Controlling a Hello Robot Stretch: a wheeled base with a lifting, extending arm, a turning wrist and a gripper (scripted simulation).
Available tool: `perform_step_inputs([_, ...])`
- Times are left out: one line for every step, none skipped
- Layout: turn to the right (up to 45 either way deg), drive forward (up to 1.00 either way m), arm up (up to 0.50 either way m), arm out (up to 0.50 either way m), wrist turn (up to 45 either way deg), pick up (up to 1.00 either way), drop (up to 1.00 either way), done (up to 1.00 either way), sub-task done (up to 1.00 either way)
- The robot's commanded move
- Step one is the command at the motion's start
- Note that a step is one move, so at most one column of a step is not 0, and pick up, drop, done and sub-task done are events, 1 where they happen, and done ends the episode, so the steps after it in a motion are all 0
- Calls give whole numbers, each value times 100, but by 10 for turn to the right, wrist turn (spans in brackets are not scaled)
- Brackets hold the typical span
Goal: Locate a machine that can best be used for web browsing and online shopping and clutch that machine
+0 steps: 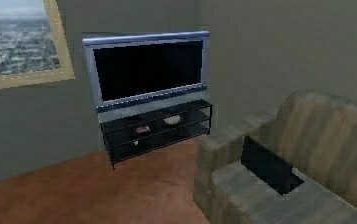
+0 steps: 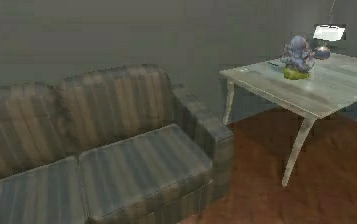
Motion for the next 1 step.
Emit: perform_step_inputs([450,0,0,0,0,0,0,0,0])
